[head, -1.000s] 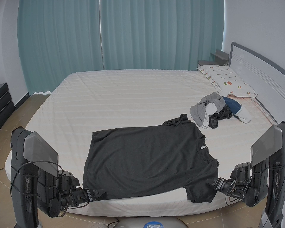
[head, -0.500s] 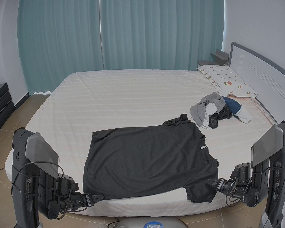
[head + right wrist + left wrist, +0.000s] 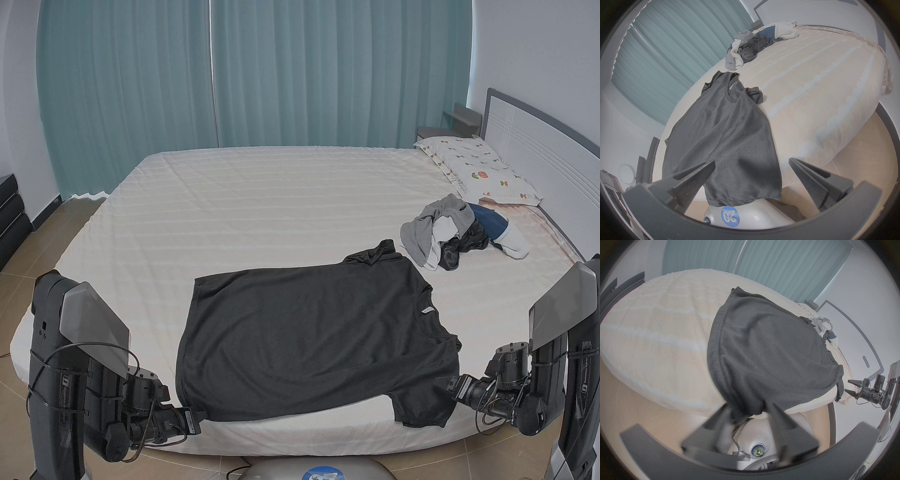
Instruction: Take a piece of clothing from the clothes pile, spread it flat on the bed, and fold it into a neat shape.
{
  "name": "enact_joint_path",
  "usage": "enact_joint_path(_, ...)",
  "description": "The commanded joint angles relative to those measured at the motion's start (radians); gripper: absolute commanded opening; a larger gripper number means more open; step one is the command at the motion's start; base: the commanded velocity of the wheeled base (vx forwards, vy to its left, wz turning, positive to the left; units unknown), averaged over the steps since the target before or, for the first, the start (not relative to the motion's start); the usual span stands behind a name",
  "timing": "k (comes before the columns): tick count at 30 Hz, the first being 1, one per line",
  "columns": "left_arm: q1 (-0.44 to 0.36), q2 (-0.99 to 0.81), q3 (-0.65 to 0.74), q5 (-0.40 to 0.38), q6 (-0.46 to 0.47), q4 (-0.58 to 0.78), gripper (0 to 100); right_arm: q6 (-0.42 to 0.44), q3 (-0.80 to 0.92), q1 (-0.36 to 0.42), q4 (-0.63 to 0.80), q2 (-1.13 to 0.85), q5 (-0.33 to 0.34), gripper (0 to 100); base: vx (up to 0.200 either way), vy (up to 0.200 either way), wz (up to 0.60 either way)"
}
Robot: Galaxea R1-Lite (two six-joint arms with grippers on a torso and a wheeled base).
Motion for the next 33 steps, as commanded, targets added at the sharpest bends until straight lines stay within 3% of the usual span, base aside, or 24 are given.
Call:
enact_joint_path(1, 0.021, -0.017, 0.036, 0.0, -0.003, -0.016, 0, 0.0, 0.001, 0.0, -0.012, -0.002, 0.0, 100, 0.0, 0.0, 0.0)
enact_joint_path(8, 0.023, -0.043, 0.047, -0.003, -0.016, -0.016, 0, 0.0, 0.004, -0.001, -0.012, -0.002, 0.0, 100, 0.0, 0.0, 0.0)
enact_joint_path(17, 0.023, -0.043, 0.03, -0.014, -0.135, -0.016, 0, 0.006, -0.01, -0.011, -0.012, 0.004, 0.013, 100, 0.0, 0.0, 0.0)
enact_joint_path(22, 0.023, -0.045, 0.012, -0.014, -0.189, -0.016, 0, 0.006, -0.033, -0.008, -0.012, 0.012, 0.052, 100, 0.0, 0.0, 0.0)
enact_joint_path(29, 0.023, -0.046, 0.01, -0.012, -0.192, -0.016, 0, 0.0, -0.067, -0.008, -0.01, 0.041, 0.085, 100, 0.0, 0.0, 0.0)
enact_joint_path(30, 0.023, -0.046, 0.01, -0.012, -0.192, -0.016, 0, -0.008, -0.071, -0.008, -0.012, 0.05, 0.083, 0, 0.0, 0.0, 0.0)
enact_joint_path(33, 0.023, -0.046, 0.01, -0.012, -0.192, -0.016, 0, -0.009, -0.085, -0.009, -0.012, 0.06, 0.077, 0, 0.0, 0.0, 0.0)
